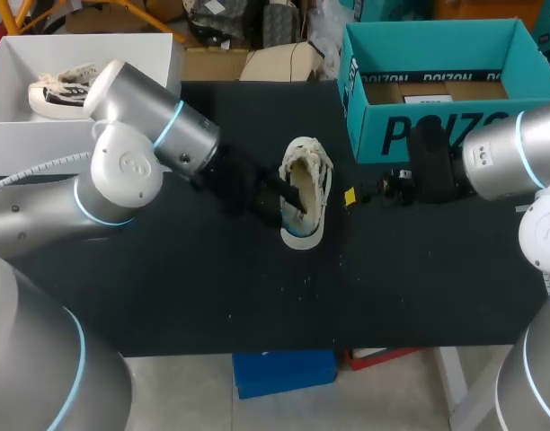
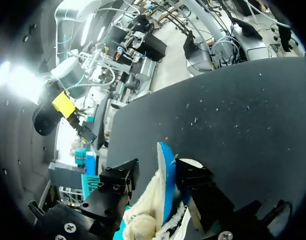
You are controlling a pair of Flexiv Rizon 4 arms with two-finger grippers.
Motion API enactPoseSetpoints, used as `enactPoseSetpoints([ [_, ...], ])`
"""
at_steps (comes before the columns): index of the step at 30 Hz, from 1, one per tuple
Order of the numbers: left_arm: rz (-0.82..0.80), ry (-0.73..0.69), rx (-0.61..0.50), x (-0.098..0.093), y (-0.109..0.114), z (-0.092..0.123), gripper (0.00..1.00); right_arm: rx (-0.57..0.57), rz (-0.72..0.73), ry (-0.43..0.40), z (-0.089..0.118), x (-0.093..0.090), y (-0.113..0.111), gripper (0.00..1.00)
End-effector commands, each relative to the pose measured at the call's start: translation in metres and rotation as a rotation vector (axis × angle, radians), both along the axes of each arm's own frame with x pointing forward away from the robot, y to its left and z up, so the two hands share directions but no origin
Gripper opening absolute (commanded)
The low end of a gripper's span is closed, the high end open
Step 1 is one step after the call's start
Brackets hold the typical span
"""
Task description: Take the shoe out of the shoebox, open the shoe tongue, remove and reinsert the insole, then place the shoe into the shoebox
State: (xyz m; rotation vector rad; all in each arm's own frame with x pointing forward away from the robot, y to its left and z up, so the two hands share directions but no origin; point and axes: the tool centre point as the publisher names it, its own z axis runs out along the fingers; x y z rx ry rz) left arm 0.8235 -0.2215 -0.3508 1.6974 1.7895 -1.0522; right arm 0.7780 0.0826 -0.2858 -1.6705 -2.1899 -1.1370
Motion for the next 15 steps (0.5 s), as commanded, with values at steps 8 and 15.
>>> enactPoseSetpoints([
  [8, 0.063, -0.071, 0.123, 0.014, 0.019, 0.016, 0.88, -0.003, -0.001, 0.001, 0.000, 0.000, 0.001, 1.00],
  [15, 0.157, -0.108, 0.170, 0.036, 0.031, 0.034, 0.49, -0.003, -0.001, 0.001, 0.000, 0.000, 0.001, 1.00],
])
